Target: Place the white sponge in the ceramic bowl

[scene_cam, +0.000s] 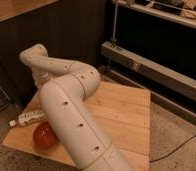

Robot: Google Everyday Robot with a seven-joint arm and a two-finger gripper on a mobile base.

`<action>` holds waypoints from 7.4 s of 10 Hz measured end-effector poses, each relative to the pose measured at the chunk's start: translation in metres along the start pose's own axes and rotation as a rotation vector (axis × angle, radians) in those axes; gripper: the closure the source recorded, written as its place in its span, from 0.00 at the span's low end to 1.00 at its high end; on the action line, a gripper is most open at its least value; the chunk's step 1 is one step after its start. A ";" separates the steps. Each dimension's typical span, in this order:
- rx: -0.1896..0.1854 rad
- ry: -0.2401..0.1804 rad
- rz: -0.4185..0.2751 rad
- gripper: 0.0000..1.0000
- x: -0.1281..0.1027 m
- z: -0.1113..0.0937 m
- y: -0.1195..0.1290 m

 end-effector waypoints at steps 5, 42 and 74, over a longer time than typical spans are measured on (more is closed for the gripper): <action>0.022 0.005 0.047 0.35 -0.014 0.038 -0.003; -0.011 0.192 -0.544 1.00 0.275 -0.062 -0.105; -0.028 0.036 -0.300 0.20 0.169 -0.083 -0.139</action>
